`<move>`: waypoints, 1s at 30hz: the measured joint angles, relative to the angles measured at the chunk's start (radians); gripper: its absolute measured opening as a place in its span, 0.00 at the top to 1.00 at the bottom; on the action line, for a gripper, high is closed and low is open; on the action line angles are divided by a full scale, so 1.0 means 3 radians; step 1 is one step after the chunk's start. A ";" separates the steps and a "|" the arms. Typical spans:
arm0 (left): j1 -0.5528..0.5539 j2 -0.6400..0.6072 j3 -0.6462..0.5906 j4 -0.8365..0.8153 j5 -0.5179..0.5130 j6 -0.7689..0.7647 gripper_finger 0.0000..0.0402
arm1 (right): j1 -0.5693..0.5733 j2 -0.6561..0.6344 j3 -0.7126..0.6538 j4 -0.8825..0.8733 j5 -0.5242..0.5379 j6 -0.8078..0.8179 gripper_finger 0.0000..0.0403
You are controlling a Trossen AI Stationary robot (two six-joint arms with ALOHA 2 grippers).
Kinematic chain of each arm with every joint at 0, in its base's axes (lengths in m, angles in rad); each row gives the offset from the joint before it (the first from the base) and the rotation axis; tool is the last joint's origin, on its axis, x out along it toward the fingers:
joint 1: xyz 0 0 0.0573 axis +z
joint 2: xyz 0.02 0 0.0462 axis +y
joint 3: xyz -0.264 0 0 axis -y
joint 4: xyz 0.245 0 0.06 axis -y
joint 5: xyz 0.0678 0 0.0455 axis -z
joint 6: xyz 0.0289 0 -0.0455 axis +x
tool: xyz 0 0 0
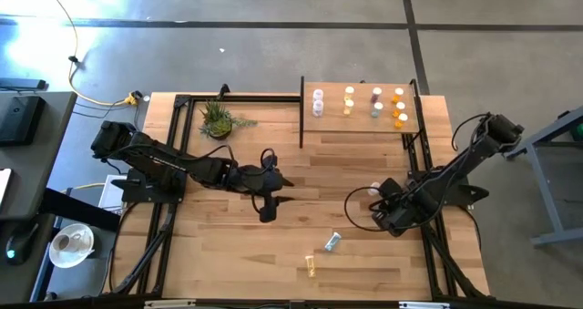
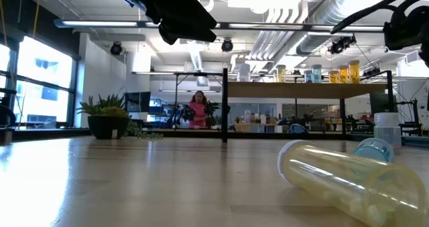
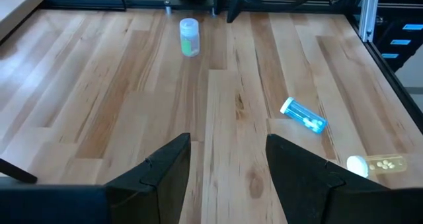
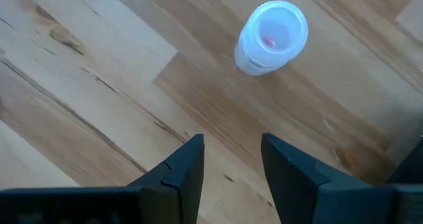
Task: Pick and place medicine bottles onto shelf by color
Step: Put the transparent pill bottle aligned with the other transparent pill bottles on the shelf
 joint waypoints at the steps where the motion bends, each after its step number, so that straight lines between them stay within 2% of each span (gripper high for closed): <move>1: 0.0000 0.0000 0.0000 0.0000 -0.0001 0.0000 0.54 | 0.0000 0.0006 0.0000 0.0000 0.0000 0.0000 0.65; 4: 0.0000 0.0000 0.0000 0.0000 -0.0003 0.0000 0.54 | 0.0000 0.0030 0.0000 0.0027 0.0018 0.0001 0.65; 9: 0.0000 0.0000 0.0000 0.0000 -0.0003 0.0000 0.54 | 0.0030 0.0137 0.0000 0.0307 0.0272 -0.0130 0.65; 14: 0.0000 0.0001 0.0000 0.0005 -0.0003 0.0000 0.54 | 0.0248 0.0252 0.0000 0.0523 0.0530 -0.0166 0.65; 25: 0.0000 0.0001 0.0001 0.0153 -0.0002 -0.0038 0.54 | 0.1066 0.0274 0.0000 0.0239 0.1181 0.0868 0.65; 30: 0.0000 0.0001 0.0001 0.0205 -0.0002 -0.0060 0.54 | 0.1128 0.0274 0.0001 0.0195 0.1128 0.1069 0.64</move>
